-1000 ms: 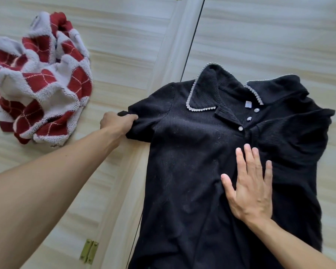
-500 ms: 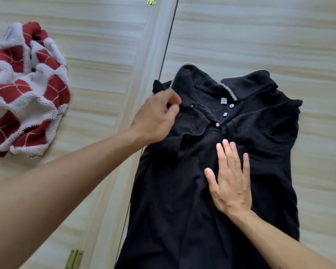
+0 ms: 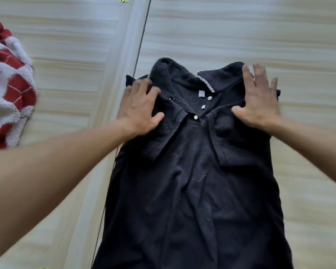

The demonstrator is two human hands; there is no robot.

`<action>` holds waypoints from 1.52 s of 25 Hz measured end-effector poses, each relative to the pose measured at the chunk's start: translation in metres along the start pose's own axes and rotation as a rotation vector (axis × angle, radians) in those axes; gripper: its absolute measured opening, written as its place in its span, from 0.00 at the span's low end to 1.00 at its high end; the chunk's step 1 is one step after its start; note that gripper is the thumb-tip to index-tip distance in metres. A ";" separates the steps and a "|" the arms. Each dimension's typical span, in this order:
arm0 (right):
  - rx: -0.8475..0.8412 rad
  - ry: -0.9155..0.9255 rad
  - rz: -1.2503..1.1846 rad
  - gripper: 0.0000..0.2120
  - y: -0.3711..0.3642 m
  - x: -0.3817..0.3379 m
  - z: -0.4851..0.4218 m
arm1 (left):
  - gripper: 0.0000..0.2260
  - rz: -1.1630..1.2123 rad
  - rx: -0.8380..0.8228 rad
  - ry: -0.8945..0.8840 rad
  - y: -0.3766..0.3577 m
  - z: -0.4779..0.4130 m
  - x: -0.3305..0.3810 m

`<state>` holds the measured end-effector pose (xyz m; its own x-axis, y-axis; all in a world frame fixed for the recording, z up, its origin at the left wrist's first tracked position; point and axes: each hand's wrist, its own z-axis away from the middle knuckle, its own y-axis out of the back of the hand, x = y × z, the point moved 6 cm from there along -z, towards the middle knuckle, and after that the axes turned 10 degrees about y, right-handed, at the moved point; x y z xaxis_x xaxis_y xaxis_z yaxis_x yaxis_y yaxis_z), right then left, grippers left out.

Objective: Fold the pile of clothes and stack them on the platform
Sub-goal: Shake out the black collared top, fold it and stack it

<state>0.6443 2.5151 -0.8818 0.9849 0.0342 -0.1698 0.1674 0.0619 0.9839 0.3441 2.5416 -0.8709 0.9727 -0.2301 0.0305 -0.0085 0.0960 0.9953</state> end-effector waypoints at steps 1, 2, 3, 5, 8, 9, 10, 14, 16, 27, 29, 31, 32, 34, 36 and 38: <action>-0.111 0.028 0.018 0.54 -0.003 0.011 -0.009 | 0.41 -0.025 -0.060 0.032 0.002 -0.021 -0.001; -0.211 0.061 0.021 0.56 -0.005 0.016 -0.017 | 0.50 -0.054 -0.161 0.060 0.002 -0.039 -0.002; -0.278 0.089 0.012 0.57 -0.006 0.018 -0.022 | 0.56 -0.074 -0.256 0.078 -0.001 -0.053 -0.002; -0.309 0.119 -0.006 0.57 -0.003 0.017 -0.029 | 0.63 -0.091 -0.330 0.091 0.001 -0.066 0.002; -0.360 0.077 -0.001 0.47 0.003 0.016 -0.025 | 0.48 -0.057 -0.313 0.115 0.007 -0.063 0.009; -0.367 0.080 0.056 0.39 0.006 0.015 -0.021 | 0.38 -0.062 -0.281 0.105 0.012 -0.059 0.013; -0.351 0.092 0.111 0.30 0.011 0.011 -0.015 | 0.29 -0.074 -0.238 0.094 0.018 -0.054 0.016; -0.057 0.074 0.052 0.16 0.074 -0.005 0.011 | 0.11 0.008 0.046 -0.012 0.080 -0.027 0.030; 0.110 0.085 -0.061 0.15 0.114 -0.011 0.035 | 0.11 0.123 0.187 -0.108 0.120 0.000 0.030; -0.350 0.155 -0.144 0.24 0.030 -0.072 0.292 | 0.10 0.196 -0.245 -0.249 0.051 0.224 -0.034; -0.212 0.103 -0.242 0.28 0.022 -0.074 0.285 | 0.22 0.294 -0.229 -0.107 0.037 0.220 -0.027; -0.233 0.111 -0.292 0.38 0.011 -0.085 0.272 | 0.41 0.363 -0.333 0.009 0.015 0.215 -0.015; -0.300 0.090 -0.311 0.40 0.002 -0.088 0.266 | 0.45 0.395 -0.385 0.058 0.005 0.215 -0.008; -0.476 -0.008 -0.364 0.32 -0.012 -0.088 0.261 | 0.32 0.445 -0.402 0.097 -0.003 0.209 -0.001; -0.436 -0.050 -0.387 0.13 -0.001 -0.083 0.255 | 0.13 0.500 -0.330 0.022 0.008 0.203 0.001; -0.272 0.098 -0.339 0.07 0.026 -0.081 0.262 | 0.09 0.515 -0.270 -0.117 0.026 0.208 -0.002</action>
<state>0.5805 2.2530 -0.8283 0.8652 0.0597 -0.4978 0.4499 0.3459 0.8234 0.2942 2.3433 -0.8262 0.8270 -0.1920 0.5284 -0.3982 0.4635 0.7916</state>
